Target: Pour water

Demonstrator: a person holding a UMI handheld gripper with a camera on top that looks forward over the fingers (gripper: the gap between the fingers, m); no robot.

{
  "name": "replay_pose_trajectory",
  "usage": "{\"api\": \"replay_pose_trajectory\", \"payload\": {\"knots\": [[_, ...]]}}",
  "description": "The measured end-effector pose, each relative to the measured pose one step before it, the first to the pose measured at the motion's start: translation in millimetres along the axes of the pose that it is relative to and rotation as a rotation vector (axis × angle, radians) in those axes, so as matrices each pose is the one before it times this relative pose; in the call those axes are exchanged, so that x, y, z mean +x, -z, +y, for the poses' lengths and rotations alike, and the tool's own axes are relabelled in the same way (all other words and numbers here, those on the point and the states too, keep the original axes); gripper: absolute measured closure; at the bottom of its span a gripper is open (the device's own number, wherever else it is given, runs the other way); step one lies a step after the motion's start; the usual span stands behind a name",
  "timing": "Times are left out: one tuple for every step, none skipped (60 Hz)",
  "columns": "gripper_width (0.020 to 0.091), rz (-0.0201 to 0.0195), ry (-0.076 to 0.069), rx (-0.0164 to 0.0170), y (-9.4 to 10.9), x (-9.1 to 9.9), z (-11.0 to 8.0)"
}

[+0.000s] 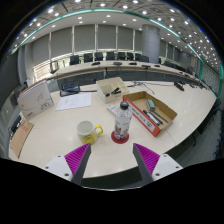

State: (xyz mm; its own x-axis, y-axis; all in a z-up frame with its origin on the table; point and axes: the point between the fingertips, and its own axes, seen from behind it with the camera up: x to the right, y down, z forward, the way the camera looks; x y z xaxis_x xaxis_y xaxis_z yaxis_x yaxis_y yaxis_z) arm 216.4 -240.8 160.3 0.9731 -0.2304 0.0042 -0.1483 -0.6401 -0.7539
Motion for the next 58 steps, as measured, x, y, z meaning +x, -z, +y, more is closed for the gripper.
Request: {"api": "replay_pose_trajectory", "payload": {"knots": [[0.0240,0.00008,0.0005,-0.00530,7.36,-4.93,1.59],[0.0240,-0.00012,0.0012,-0.00573,5.68,-5.04,-0.01],[0.0238,-0.00030,0.0010,-0.00286,7.45,-4.87,2.62],[0.0239,0.00297,0.0004,-0.01002,3.88,-5.03,-0.59],[0.0238,-0.00058,0.0019,-0.00355,7.78,-3.64,2.33],[0.0238,-0.00197,0.0038,-0.00298,5.71,-4.95,1.04],[0.0237,-0.00353,0.0059,-0.00162,5.29,-5.22,0.64],[0.0238,-0.00221,0.0062,-0.00054,4.82,-4.79,0.42],[0.0239,0.00126,0.0050,-0.00028,4.25,-3.80,0.44],[0.0245,0.00200,0.0038,-0.00114,4.20,-3.87,0.41],[0.0244,0.00251,0.0033,-0.00163,3.90,-3.58,0.67],[0.0244,0.00295,0.0036,-0.00199,3.81,-3.43,0.77],[0.0245,0.00201,0.0034,-0.00462,1.78,-3.40,-0.35],[0.0245,0.00217,0.0022,-0.00113,4.04,-4.24,0.89],[0.0242,0.00113,0.0019,-0.00115,3.08,-3.97,0.71],[0.0240,-0.00120,0.0029,-0.00001,2.54,-3.95,0.51],[0.0243,-0.00322,0.0040,0.00152,2.33,-4.07,0.13],[0.0243,-0.00397,0.0045,0.00261,2.26,-4.17,0.01],[0.0243,-0.00390,0.0048,0.00276,2.14,-4.05,-0.19],[0.0242,-0.00324,0.0050,0.00243,2.06,-3.77,-0.09],[0.0241,-0.00293,0.0056,0.00220,0.67,-3.67,-0.87],[0.0241,-0.00264,0.0070,0.00331,1.32,-3.34,-0.19],[0.0241,-0.00172,0.0076,0.00272,1.10,-3.20,-0.05],[0.0242,-0.00022,0.0074,-0.00018,2.36,-2.23,-0.63],[0.0241,-0.00030,0.0074,0.00150,1.14,-2.41,-0.11],[0.0241,-0.00084,0.0080,0.00314,0.92,-2.69,-0.59],[0.0240,-0.00062,0.0082,0.00393,0.84,-2.16,-0.58],[0.0240,-0.00020,0.0073,0.00367,0.55,-2.29,-0.71],[0.0243,0.00108,0.0064,0.00212,0.41,-1.90,-0.38],[0.0242,0.00048,0.0047,0.00085,-1.78,-0.94,0.08],[0.0242,0.00026,0.0030,-0.00064,-0.05,-1.83,-0.06],[0.0242,-0.00207,0.0011,-0.00132,-0.01,-2.37,0.40],[0.0242,-0.00399,0.0012,-0.00147,-0.13,-2.67,0.19],[0.0241,-0.00467,0.0025,-0.00154,-0.25,-2.34,0.44],[0.0242,-0.00344,0.0038,-0.00117,-0.19,-2.26,0.36],[0.0242,-0.00204,0.0059,-0.00034,-0.06,-2.24,0.22],[0.0241,-0.00116,0.0067,0.00040,0.08,-1.97,-0.02],[0.0242,-0.00098,0.0064,0.00034,0.00,-2.03,-0.05],[0.0240,-0.00119,0.0057,0.00046,0.33,-2.20,-0.29],[0.0241,-0.00231,0.0050,0.00130,1.36,-2.46,-0.77],[0.0240,-0.00352,0.0034,0.00232,0.23,-2.27,-0.62],[0.0241,-0.00468,0.0026,0.00234,0.03,-2.56,-0.80],[0.0240,-0.00495,0.0024,0.00203,0.31,-2.56,-0.76],[0.0243,-0.00365,0.0027,0.00223,0.44,-2.24,-0.85],[0.0243,-0.00227,0.0037,0.00197,0.11,-1.71,-0.94],[0.0242,-0.00182,0.0043,0.00210,-0.02,-1.53,-1.00],[0.0244,-0.00138,0.0044,0.00124,-0.45,-1.28,-0.86],[0.0244,-0.00025,0.0044,0.00023,-0.39,-1.23,-0.62],[0.0244,0.00113,0.0043,-0.00021,-0.58,-0.80,-0.70],[0.0244,0.00111,0.0041,-0.00008,-1.36,0.37,-0.39],[0.0244,0.00093,0.0036,0.00099,-0.23,-0.84,-0.77],[0.0241,0.00079,0.0016,0.00235,-1.11,-1.01,0.25],[0.0241,-0.00055,-0.0002,0.00224,-0.49,-0.53,-0.55],[0.0241,-0.00136,-0.0015,0.00206,-0.45,-0.15,-0.40],[0.0241,-0.00200,-0.0014,0.00108,-0.34,-0.79,-0.28],[0.0242,-0.00164,0.0000,0.00031,-0.50,-0.65,-0.30],[0.0242,-0.00083,0.0011,-0.00046,-0.54,-0.57,-0.09],[0.0242,0.00032,0.0018,-0.00051,-0.32,-0.51,-0.11]]}}
